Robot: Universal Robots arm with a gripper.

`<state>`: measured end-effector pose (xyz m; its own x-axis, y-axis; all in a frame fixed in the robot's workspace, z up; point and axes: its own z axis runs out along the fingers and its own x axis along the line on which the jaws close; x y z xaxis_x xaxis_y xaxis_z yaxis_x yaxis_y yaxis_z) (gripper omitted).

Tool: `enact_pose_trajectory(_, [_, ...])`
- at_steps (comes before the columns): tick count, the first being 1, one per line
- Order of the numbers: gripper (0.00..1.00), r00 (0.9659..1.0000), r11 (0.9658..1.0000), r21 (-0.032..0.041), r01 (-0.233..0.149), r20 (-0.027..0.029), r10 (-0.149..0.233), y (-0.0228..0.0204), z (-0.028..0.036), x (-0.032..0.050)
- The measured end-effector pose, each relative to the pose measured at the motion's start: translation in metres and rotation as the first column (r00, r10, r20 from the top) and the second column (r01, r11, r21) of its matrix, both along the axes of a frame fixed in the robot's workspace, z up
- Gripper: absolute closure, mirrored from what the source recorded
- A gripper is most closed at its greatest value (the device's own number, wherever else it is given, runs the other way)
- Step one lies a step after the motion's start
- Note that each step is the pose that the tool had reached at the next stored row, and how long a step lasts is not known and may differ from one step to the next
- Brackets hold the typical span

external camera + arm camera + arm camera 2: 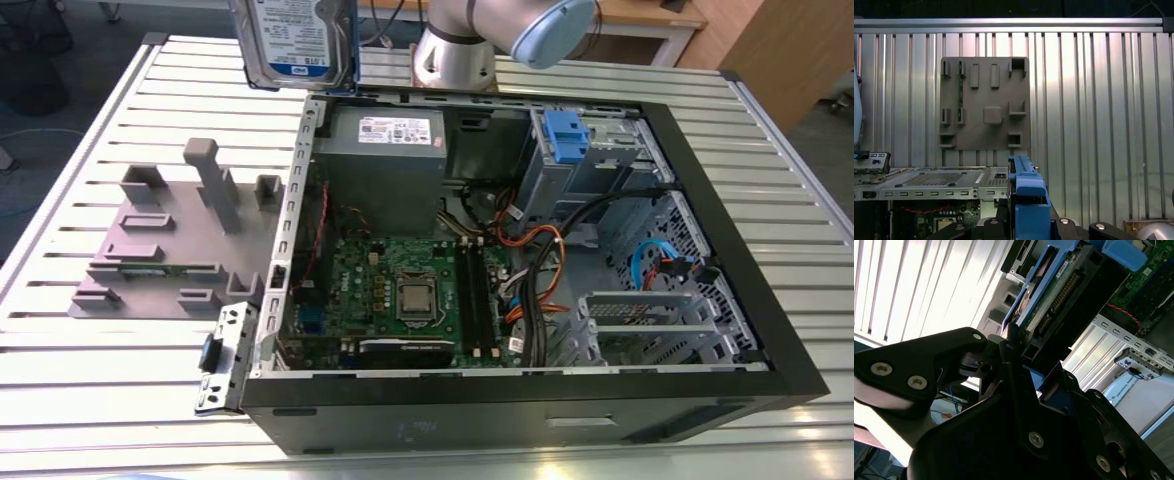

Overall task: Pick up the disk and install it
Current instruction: 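Pick up the disk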

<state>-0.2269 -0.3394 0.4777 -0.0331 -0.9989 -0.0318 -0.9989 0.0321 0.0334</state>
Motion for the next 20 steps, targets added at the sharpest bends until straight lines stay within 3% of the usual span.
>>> enact_pose_trajectory(20, [0.63,1.0,1.0,0.0,0.0,0.0,0.0,0.0,0.0,0.0063])
